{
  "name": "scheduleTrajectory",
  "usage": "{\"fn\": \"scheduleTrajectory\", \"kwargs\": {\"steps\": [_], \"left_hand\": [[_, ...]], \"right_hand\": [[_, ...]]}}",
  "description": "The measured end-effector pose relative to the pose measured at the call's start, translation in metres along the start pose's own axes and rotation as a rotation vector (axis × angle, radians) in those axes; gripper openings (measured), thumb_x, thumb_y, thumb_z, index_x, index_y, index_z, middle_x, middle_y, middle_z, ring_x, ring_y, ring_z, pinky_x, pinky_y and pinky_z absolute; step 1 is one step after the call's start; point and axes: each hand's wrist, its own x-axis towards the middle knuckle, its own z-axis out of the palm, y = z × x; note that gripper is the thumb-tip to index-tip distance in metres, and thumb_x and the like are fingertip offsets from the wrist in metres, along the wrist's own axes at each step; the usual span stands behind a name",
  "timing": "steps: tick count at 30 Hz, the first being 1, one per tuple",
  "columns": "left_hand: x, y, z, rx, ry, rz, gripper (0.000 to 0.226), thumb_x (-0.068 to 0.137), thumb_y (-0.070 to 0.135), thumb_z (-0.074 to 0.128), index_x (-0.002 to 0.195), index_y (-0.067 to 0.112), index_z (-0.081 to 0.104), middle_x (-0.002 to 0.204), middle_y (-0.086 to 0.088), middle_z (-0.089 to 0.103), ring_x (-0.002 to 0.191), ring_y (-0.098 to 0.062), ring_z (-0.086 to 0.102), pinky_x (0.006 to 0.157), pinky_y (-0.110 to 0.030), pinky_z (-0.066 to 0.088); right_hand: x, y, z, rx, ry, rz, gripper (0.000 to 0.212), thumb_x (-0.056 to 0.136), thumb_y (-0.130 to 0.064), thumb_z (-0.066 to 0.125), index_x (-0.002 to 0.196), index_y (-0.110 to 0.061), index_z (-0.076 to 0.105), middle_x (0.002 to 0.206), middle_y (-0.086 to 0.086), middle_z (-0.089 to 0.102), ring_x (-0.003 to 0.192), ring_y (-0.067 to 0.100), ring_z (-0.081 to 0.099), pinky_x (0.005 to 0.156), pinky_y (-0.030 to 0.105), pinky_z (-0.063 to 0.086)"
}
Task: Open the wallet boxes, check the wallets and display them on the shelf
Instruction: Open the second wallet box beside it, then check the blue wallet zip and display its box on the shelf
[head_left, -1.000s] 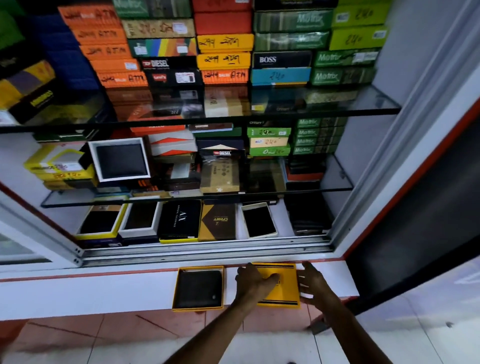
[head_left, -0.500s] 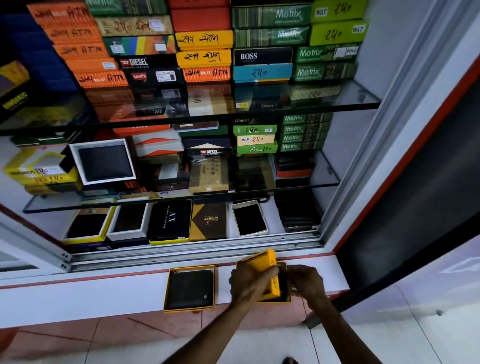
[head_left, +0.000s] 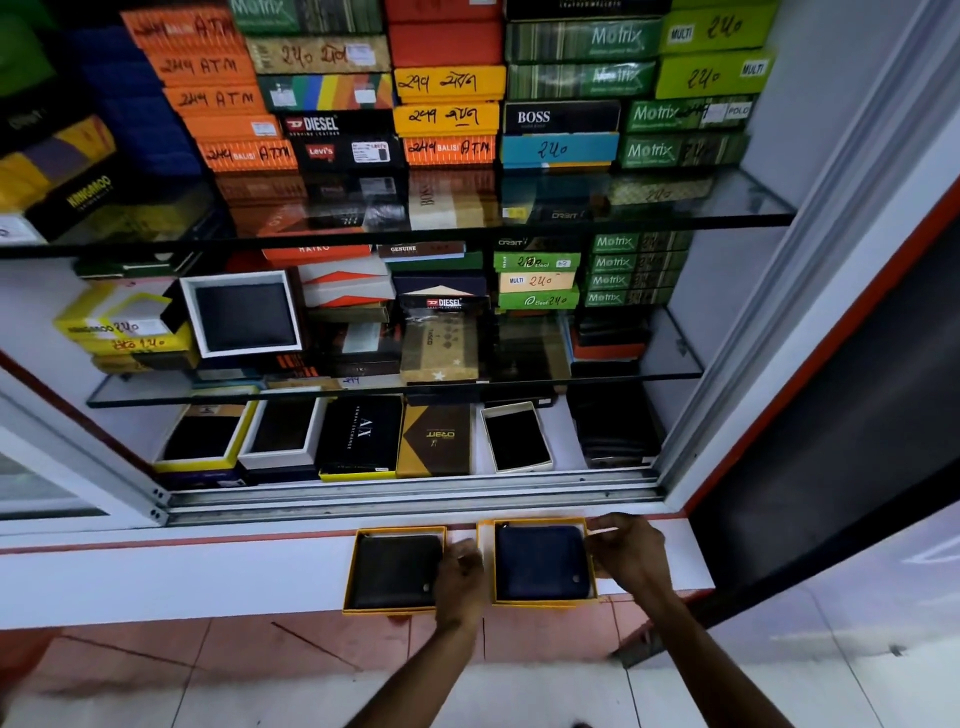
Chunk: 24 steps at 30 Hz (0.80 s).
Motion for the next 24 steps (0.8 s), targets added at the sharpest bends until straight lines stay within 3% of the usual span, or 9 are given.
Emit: {"fn": "scheduleTrajectory", "kwargs": {"steps": [1, 3, 6, 9, 11, 14, 18, 21, 24], "left_hand": [[-0.005, 0.007, 0.002, 0.022, -0.041, -0.008, 0.02, 0.098, 0.016, 0.044, 0.096, 0.015, 0.064, 0.103, -0.007, 0.061, 0.106, -0.029, 0.058, 0.087, -0.031, 0.039], [-0.007, 0.016, 0.004, 0.055, -0.096, -0.023, 0.02, 0.098, 0.02, 0.045, 0.083, 0.021, 0.059, 0.101, -0.007, 0.059, 0.099, -0.026, 0.056, 0.089, -0.036, 0.043], [0.0, 0.023, 0.006, 0.056, -0.163, -0.143, 0.03, 0.095, 0.036, 0.047, 0.108, 0.013, 0.062, 0.116, -0.008, 0.064, 0.11, -0.029, 0.058, 0.102, -0.042, 0.047], [0.018, 0.018, 0.01, -0.004, -0.195, -0.213, 0.04, 0.09, 0.046, 0.048, 0.112, 0.016, 0.062, 0.12, -0.007, 0.065, 0.111, -0.029, 0.06, 0.104, -0.047, 0.046], [0.013, 0.03, 0.006, -0.073, -0.214, -0.253, 0.044, 0.088, 0.046, 0.049, 0.119, 0.016, 0.06, 0.122, -0.009, 0.064, 0.113, -0.029, 0.058, 0.103, -0.045, 0.045], [0.009, 0.039, 0.003, -0.148, -0.242, -0.278, 0.042, 0.086, 0.043, 0.048, 0.11, 0.012, 0.062, 0.108, -0.012, 0.066, 0.099, -0.027, 0.058, 0.088, -0.041, 0.046], [0.004, 0.044, -0.001, -0.155, -0.254, -0.271, 0.036, 0.088, 0.038, 0.046, 0.107, 0.011, 0.059, 0.105, -0.012, 0.065, 0.097, -0.027, 0.057, 0.088, -0.041, 0.044], [-0.001, 0.05, -0.003, -0.131, -0.292, -0.209, 0.02, 0.095, 0.027, 0.043, 0.096, 0.014, 0.057, 0.088, -0.003, 0.062, 0.078, -0.014, 0.055, 0.064, -0.027, 0.042], [0.002, 0.059, -0.012, 0.033, -0.292, -0.015, 0.017, 0.094, 0.028, 0.054, 0.085, 0.017, 0.063, 0.095, -0.011, 0.07, 0.074, -0.014, 0.059, 0.063, -0.027, 0.043]], "right_hand": [[-0.002, -0.001, 0.004, 0.031, -0.006, -0.007, 0.015, 0.077, 0.001, 0.072, 0.086, -0.011, 0.074, 0.085, 0.014, 0.078, 0.059, 0.017, 0.072, 0.049, 0.015, 0.057], [-0.001, -0.002, 0.014, -0.008, 0.013, -0.078, 0.016, 0.079, 0.001, 0.071, 0.079, -0.014, 0.075, 0.089, 0.01, 0.079, 0.075, 0.023, 0.076, 0.063, 0.02, 0.06], [-0.004, -0.006, 0.028, -0.171, -0.038, -0.134, 0.02, 0.088, -0.006, 0.061, 0.093, -0.012, 0.079, 0.103, 0.006, 0.078, 0.095, 0.023, 0.073, 0.087, 0.027, 0.056], [-0.006, -0.011, 0.04, -0.255, -0.1, -0.108, 0.025, 0.094, -0.019, 0.053, 0.103, -0.008, 0.073, 0.111, 0.01, 0.074, 0.103, 0.025, 0.069, 0.083, 0.024, 0.051], [-0.002, -0.013, 0.046, -0.271, -0.129, -0.06, 0.033, 0.093, -0.034, 0.051, 0.107, -0.01, 0.07, 0.116, 0.012, 0.071, 0.11, 0.029, 0.062, 0.091, 0.031, 0.051], [0.003, -0.016, 0.047, -0.249, -0.116, 0.055, 0.058, 0.079, -0.059, 0.057, 0.115, -0.015, 0.062, 0.119, 0.013, 0.064, 0.115, 0.034, 0.056, 0.092, 0.038, 0.046], [0.006, -0.023, 0.042, -0.043, -0.079, 0.031, 0.047, 0.073, -0.041, 0.078, 0.104, -0.01, 0.062, 0.101, 0.004, 0.069, 0.102, 0.027, 0.065, 0.08, 0.028, 0.049], [0.009, -0.021, 0.038, 0.199, -0.106, 0.01, 0.032, 0.07, -0.029, 0.084, 0.084, -0.011, 0.062, 0.078, -0.005, 0.065, 0.083, 0.019, 0.064, 0.062, 0.02, 0.044], [0.006, -0.025, 0.025, 0.407, -0.128, -0.044, 0.025, 0.072, -0.021, 0.084, 0.074, -0.017, 0.059, 0.074, -0.003, 0.066, 0.08, 0.02, 0.064, 0.069, 0.03, 0.048]]}}
